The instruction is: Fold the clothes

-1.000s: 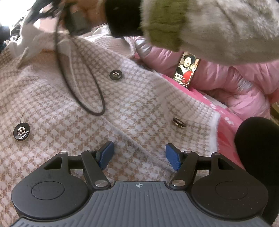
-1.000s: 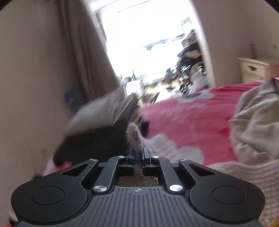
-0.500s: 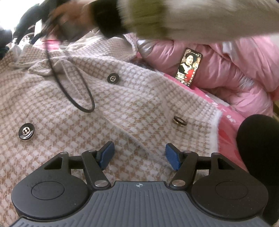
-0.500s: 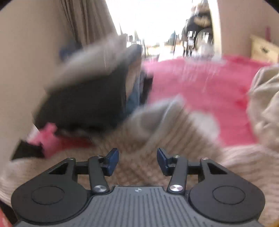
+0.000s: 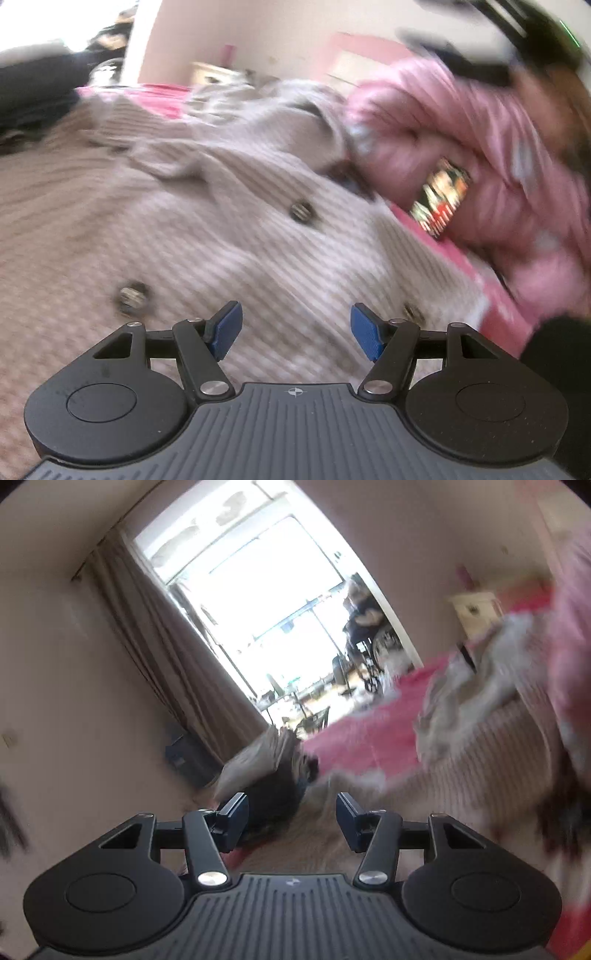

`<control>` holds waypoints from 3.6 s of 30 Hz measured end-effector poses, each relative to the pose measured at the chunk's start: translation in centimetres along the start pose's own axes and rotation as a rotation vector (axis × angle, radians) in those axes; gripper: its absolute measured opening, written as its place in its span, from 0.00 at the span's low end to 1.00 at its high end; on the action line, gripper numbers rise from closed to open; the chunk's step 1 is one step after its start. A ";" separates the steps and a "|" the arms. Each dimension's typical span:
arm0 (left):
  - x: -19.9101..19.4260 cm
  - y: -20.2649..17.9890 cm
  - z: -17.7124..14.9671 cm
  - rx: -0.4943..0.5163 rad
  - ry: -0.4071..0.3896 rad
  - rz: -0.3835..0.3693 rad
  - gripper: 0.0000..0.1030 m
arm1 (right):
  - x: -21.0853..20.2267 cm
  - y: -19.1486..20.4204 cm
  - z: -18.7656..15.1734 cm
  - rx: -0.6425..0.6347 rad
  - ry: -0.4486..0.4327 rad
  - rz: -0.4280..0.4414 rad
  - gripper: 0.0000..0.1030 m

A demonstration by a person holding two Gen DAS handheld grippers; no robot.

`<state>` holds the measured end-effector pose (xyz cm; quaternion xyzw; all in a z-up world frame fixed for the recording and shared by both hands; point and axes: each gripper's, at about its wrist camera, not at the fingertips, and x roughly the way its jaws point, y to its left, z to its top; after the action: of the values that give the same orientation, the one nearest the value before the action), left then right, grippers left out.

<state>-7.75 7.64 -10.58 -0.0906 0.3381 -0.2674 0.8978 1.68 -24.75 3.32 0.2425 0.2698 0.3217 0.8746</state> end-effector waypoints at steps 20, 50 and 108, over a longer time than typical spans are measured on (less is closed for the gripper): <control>12.2 12.4 15.6 -0.157 0.074 0.312 0.49 | 11.5 1.9 -15.4 -0.435 0.295 -0.437 0.53; 14.9 10.2 15.2 0.061 0.047 0.316 0.09 | 17.3 1.1 -17.3 -0.573 0.335 -0.559 0.42; 9.6 -3.1 3.3 0.619 0.189 0.168 0.45 | -3.6 4.5 -20.4 -0.317 0.507 -0.285 0.41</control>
<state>-0.88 -0.18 -12.41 0.2397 0.3287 -0.2898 0.8663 -15.40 -19.13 -7.86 -0.0248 0.4566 0.2845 0.8426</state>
